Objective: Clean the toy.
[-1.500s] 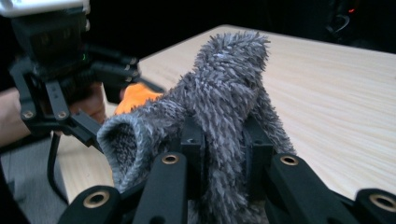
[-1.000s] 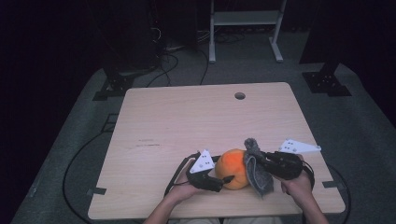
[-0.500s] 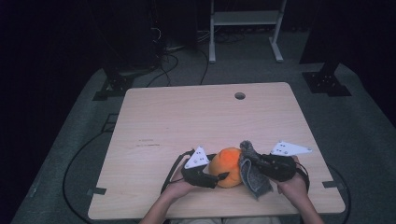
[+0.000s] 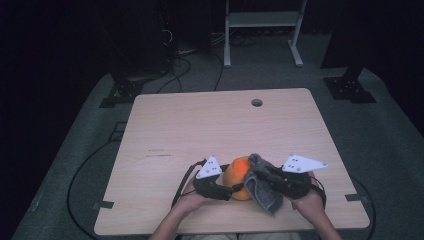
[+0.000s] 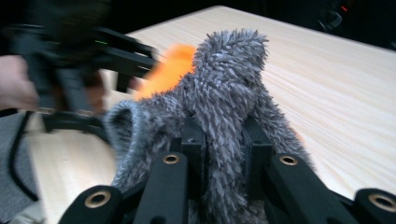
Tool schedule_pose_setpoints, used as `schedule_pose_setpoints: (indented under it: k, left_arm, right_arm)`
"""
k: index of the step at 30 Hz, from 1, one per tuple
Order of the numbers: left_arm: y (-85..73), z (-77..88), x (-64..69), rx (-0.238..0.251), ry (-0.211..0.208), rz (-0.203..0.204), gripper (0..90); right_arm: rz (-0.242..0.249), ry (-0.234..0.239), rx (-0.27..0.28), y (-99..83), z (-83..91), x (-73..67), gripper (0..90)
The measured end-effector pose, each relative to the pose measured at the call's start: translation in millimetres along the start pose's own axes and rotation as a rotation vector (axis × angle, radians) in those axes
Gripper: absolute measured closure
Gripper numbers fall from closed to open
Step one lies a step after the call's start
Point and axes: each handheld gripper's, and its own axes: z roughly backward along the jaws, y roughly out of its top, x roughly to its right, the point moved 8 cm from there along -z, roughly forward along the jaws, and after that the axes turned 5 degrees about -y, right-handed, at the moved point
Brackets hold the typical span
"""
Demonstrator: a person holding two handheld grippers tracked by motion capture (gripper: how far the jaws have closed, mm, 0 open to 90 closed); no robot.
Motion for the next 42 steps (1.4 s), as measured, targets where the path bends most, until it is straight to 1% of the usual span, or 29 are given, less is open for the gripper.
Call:
schedule_pose_setpoints:
  k: [1, 3, 4, 5, 7, 8, 10, 11, 12, 13, 14, 16, 18, 19, 20, 21, 22, 24, 26, 27, 29, 30, 33, 34, 36, 38, 39, 41, 42]
  left_arm:
    - [-0.1, 0.1, 0.0, -0.001, -0.002, 0.000, 25.5]
    - [-0.7, 0.6, 0.4, -0.004, -0.015, -0.003, 25.5]
    - [-1.3, 0.8, 2.1, -0.008, -0.038, -0.004, 25.5]
    - [-1.2, 1.0, 3.0, -0.010, -0.050, -0.009, 25.2]
    - [0.3, 1.5, 3.2, -0.011, -0.058, -0.011, 23.0]
    - [1.8, 2.1, 2.4, -0.012, -0.054, -0.014, 19.4]
    - [5.4, 2.9, 0.3, 0.006, -0.026, -0.017, 13.9]
    - [6.3, 2.9, 0.5, 0.012, -0.027, -0.013, 12.9]
    - [5.9, 2.0, 0.8, 0.005, -0.022, -0.023, 13.0]
    - [5.8, 1.3, 2.2, 0.005, -0.019, -0.029, 15.4]
    - [6.1, 1.4, 3.1, 0.008, -0.013, -0.045, 21.4]
    - [10.4, 2.7, 5.3, 0.030, 0.031, -0.103, 28.5]
    - [18.0, 5.6, 8.0, 0.079, 0.100, -0.192, 32.0]
    - [21.0, 6.5, 9.7, 0.094, 0.126, -0.226, 32.3]
    - [22.4, 6.7, 11.5, 0.100, 0.132, -0.245, 32.2]
    - [21.4, 6.2, 11.7, 0.090, 0.122, -0.247, 31.3]
    - [17.9, 5.0, 10.1, 0.067, 0.109, -0.231, 29.2]
    - [8.2, 1.5, 5.1, 0.018, 0.071, -0.175, 21.5]
    - [8.2, 1.8, 2.6, 0.033, 0.060, -0.131, 16.1]
    - [9.9, 2.1, 2.8, 0.035, 0.059, -0.125, 15.4]
    - [11.0, 2.1, 4.3, 0.032, 0.063, -0.143, 17.4]
    - [9.6, 1.6, 5.5, 0.027, 0.065, -0.158, 20.5]
    - [7.9, 2.0, 6.0, 0.014, 0.056, -0.147, 25.0]
    - [7.0, 1.9, 7.0, 0.007, 0.044, -0.147, 25.7]
    - [3.9, 1.2, 11.2, -0.013, 0.010, -0.162, 26.5]
    - [0.6, 3.0, 13.0, -0.037, -0.013, -0.185, 26.8]
    - [0.3, 4.2, 13.2, -0.040, -0.021, -0.188, 26.7]
    - [2.6, 7.8, 12.4, -0.034, -0.030, -0.187, 25.5]
    - [5.5, 9.2, 11.1, -0.018, -0.030, -0.173, 22.3]
  right_arm:
    - [-0.020, -0.026, -0.016, -4.4, 0.1, 8.7, 74.5]
    - [-0.046, -0.056, -0.038, -11.1, -0.1, 19.8, 74.5]
    - [-0.063, -0.053, -0.046, -13.7, -0.4, 23.0, 74.5]
    - [-0.084, -0.036, -0.051, -16.6, -0.9, 25.4, 74.5]
    - [-0.086, -0.023, -0.051, -17.3, -1.2, 25.1, 74.5]
    - [-0.080, -0.023, -0.051, -16.7, -1.4, 24.1, 74.5]
    - [-0.070, -0.028, -0.050, -15.5, -1.4, 22.5, 74.8]
    - [-0.071, -0.028, -0.051, -15.3, -1.2, 21.8, 74.9]
    - [-0.069, -0.028, -0.050, -15.0, -1.1, 21.2, 75.0]
    - [-0.068, -0.030, -0.048, -14.4, -0.9, 20.1, 75.1]
    - [-0.065, -0.034, -0.050, -14.1, -0.6, 19.5, 75.3]
    - [-0.062, -0.042, -0.046, -12.6, 0.3, 19.3, 75.7]
    - [-0.070, -0.051, -0.021, -7.6, 3.0, 20.5, 76.2]
    - [-0.074, -0.054, 0.002, -3.7, 4.8, 20.3, 76.4]
    - [-0.077, -0.050, 0.020, 0.2, 6.4, 18.4, 76.5]
    - [-0.064, -0.054, 0.029, 2.9, 6.6, 16.1, 76.5]
    - [-0.044, -0.064, 0.022, 3.3, 5.9, 14.0, 76.5]
    - [-0.022, -0.063, -0.016, -3.0, 0.9, 12.4, 76.5]
    - [-0.040, -0.036, -0.040, -12.0, -5.5, 12.1, 76.6]
    - [-0.054, -0.022, -0.037, -12.8, -6.3, 12.7, 76.5]
    - [-0.051, -0.023, -0.041, -11.9, -5.0, 13.2, 76.5]
    - [-0.046, -0.025, -0.040, -11.8, -4.8, 12.8, 76.5]
    - [-0.047, -0.017, -0.032, -9.4, -2.2, 9.3, 76.5]
    - [-0.046, -0.007, -0.024, -7.3, -1.3, 6.9, 76.4]
    - [-0.062, 0.073, 0.022, 0.5, 1.7, -4.2, 76.3]
    - [-0.014, 0.073, 0.010, 2.8, 1.0, -11.6, 76.3]
    - [-0.006, 0.076, 0.005, 2.2, 0.3, -12.9, 76.2]
    - [-0.022, 0.097, 0.004, 0.1, 0.1, -11.4, 76.2]
    - [-0.024, 0.101, 0.002, -0.9, 0.4, -11.1, 76.2]
